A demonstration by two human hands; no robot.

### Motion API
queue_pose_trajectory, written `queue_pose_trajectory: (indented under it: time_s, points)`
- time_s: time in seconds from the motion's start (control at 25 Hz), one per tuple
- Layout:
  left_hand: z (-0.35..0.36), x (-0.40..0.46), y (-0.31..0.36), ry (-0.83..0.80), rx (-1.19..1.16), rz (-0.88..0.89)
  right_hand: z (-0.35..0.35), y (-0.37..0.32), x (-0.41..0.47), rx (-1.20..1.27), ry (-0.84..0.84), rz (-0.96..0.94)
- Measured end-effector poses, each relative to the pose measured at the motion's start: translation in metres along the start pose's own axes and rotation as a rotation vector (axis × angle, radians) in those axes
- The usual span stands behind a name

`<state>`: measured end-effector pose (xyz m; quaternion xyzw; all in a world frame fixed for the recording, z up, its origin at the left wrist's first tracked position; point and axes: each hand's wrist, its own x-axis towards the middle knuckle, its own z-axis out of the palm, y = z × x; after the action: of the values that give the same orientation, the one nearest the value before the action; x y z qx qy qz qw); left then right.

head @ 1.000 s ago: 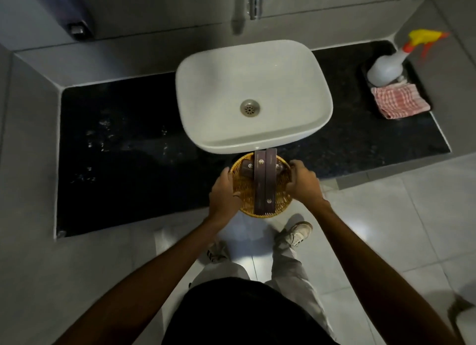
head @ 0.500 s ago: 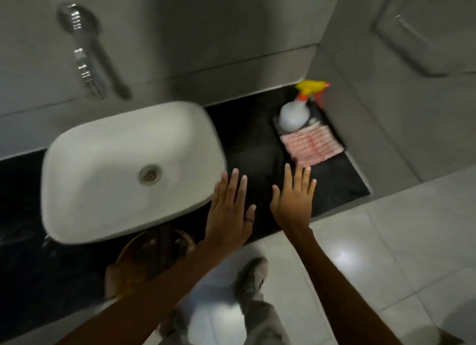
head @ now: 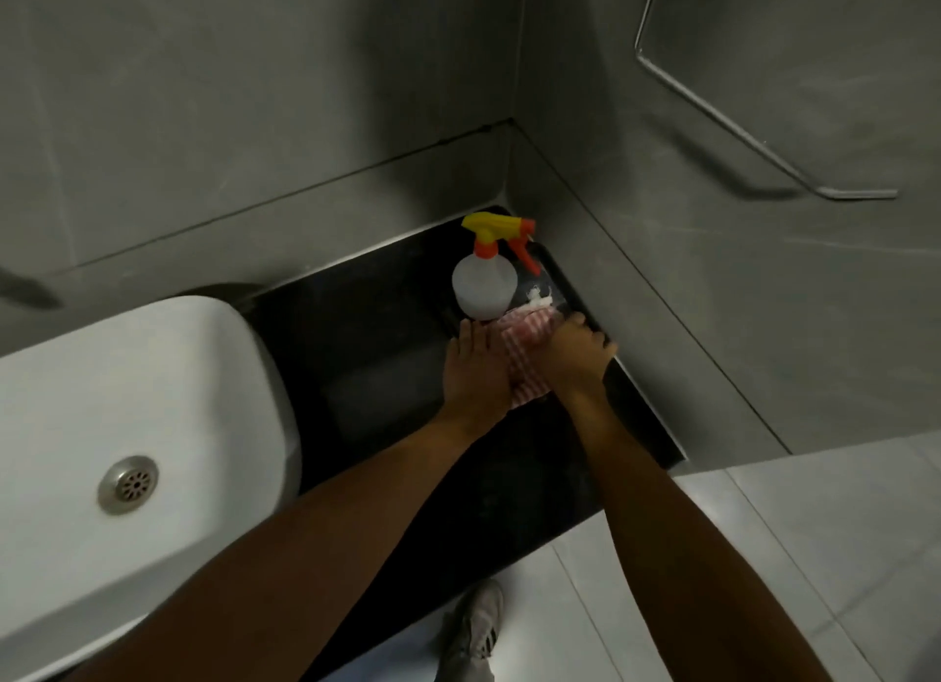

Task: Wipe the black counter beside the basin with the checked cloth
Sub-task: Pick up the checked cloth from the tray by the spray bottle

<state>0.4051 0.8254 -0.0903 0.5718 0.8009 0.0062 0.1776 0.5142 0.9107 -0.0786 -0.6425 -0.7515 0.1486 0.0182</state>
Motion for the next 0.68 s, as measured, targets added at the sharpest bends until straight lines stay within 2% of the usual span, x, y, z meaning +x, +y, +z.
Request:
queue_pose_trajectory:
  time_s: [0.12,0.2,0.28,0.36,0.44,0.52,0.6,0.68]
  points:
    - [-0.005,-0.008,-0.002,0.134,-0.213,-0.035,-0.025,-0.004,-0.006,0.366,-0.141,0.004]
    - [-0.018,-0.02,-0.011,0.177,-0.496,-0.05,-0.054,-0.011,-0.031,0.578,-0.184,0.015]
    - [-0.042,-0.045,-0.026,0.096,-1.051,-0.12,-0.082,-0.027,-0.069,0.822,-0.259,-0.03]
    - [-0.074,-0.086,-0.059,-0.079,-1.659,-0.183,-0.105,-0.055,-0.113,1.107,-0.361,-0.064]
    - [-0.104,-0.13,-0.103,-0.251,-2.041,-0.148,-0.119,-0.094,-0.153,1.283,-0.426,-0.088]
    - [-0.133,-0.192,-0.16,-0.227,-2.142,-0.045,-0.121,-0.148,-0.203,1.338,-0.48,-0.17]
    - [-0.157,-0.253,-0.22,-0.074,-1.94,-0.049,-0.112,-0.206,-0.255,1.352,-0.553,-0.247]
    - [-0.167,-0.319,-0.292,0.129,-1.733,-0.182,-0.094,-0.268,-0.306,1.365,-0.671,-0.254]
